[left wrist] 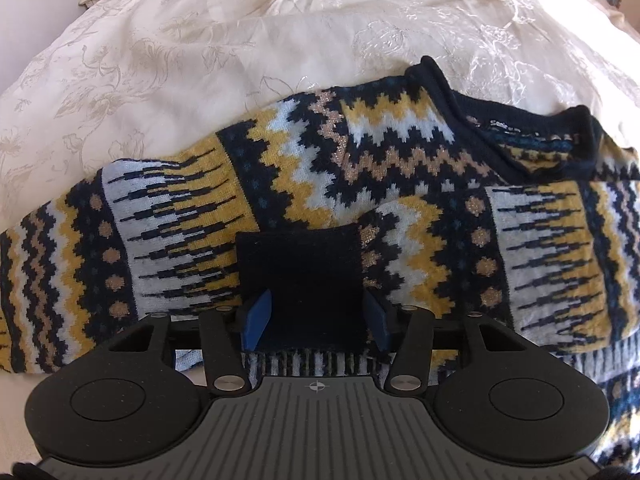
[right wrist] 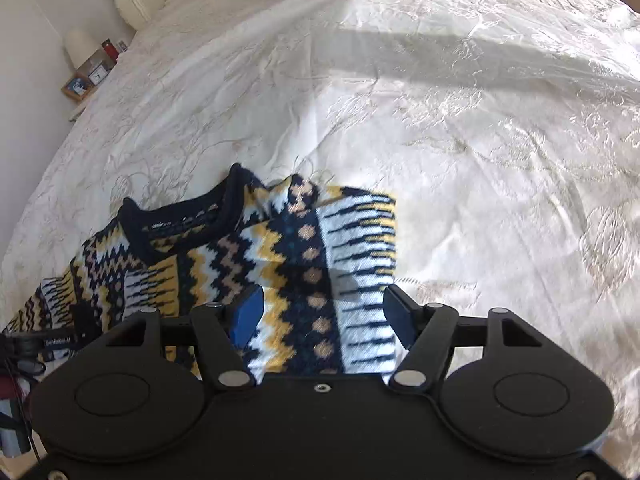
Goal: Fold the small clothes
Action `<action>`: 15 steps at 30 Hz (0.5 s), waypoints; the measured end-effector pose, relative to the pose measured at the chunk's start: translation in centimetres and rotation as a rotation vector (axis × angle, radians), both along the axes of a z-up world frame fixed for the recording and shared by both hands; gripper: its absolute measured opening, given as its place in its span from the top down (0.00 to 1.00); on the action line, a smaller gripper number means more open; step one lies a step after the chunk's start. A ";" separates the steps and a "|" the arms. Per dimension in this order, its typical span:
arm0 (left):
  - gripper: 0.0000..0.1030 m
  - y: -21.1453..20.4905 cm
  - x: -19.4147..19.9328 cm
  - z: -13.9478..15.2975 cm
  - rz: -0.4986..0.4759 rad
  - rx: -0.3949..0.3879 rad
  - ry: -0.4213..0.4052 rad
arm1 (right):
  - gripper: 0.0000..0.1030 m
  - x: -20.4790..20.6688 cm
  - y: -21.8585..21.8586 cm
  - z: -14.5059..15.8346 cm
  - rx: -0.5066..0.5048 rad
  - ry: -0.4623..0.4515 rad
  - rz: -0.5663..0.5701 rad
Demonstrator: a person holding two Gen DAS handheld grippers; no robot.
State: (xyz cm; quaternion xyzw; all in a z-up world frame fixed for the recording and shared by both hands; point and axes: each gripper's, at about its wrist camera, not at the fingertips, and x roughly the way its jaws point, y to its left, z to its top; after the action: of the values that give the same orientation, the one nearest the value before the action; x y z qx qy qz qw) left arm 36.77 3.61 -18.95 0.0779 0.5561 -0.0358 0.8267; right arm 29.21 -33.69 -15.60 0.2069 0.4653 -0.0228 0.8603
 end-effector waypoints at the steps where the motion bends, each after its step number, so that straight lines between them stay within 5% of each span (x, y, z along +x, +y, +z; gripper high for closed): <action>1: 0.49 -0.2 0.0 -0.1 -0.007 0.012 -0.002 | 0.33 0.6 -0.4 0.0 -0.001 -0.005 -0.006; 7: 0.48 -0.1 -0.2 -0.2 0.006 0.003 -0.014 | 0.33 5.2 -2.6 -0.9 -0.038 -0.023 -0.012; 15: 0.47 0.0 -0.2 -0.2 -0.004 -0.016 -0.027 | 0.39 9.4 -1.2 -4.0 -0.122 0.067 0.181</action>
State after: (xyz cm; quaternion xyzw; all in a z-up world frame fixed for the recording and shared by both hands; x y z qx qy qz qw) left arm 36.61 3.60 -19.15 0.0730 0.5443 -0.0407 0.8347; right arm 38.65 -34.92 -19.64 0.1106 0.5084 0.0197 0.8538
